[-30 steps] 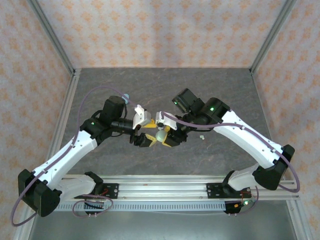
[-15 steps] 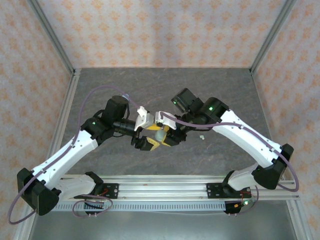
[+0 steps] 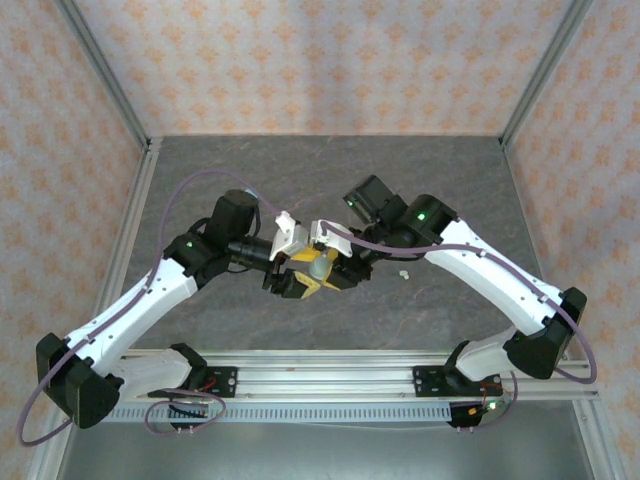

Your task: Insert wireless bluetooth earbuds into charging case

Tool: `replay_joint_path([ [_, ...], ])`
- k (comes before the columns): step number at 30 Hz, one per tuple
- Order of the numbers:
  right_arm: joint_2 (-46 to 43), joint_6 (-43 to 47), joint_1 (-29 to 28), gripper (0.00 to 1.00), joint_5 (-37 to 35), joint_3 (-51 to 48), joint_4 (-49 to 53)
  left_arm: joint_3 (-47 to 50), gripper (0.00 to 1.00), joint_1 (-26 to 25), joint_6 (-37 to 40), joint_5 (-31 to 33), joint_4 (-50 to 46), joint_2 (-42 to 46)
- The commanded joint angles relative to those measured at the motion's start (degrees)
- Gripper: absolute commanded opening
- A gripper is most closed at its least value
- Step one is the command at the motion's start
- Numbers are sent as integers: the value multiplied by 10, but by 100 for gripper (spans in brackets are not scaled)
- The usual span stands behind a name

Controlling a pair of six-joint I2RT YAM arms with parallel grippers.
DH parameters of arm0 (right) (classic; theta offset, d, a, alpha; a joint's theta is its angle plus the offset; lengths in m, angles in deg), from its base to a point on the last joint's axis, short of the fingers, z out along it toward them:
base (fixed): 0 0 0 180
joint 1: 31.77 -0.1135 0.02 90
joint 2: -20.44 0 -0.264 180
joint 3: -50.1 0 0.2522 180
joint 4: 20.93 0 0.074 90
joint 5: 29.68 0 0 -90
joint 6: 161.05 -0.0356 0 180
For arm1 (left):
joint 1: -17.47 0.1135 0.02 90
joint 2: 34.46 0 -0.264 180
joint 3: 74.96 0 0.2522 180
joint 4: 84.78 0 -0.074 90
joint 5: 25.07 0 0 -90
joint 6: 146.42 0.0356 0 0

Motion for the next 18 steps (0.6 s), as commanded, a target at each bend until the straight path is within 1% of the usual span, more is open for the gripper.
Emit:
replay_joint_path([
  [1, -18, 6, 2, 19, 14, -4, -7, -19, 66, -1, 5, -7, 9, -6],
  [11, -24, 6, 3, 19, 25, -6, -9, -20, 54, -1, 9, -6, 9, -17],
  [18, -26, 5, 3, 19, 29, -7, -8, -21, 53, -1, 15, -2, 5, -18],
])
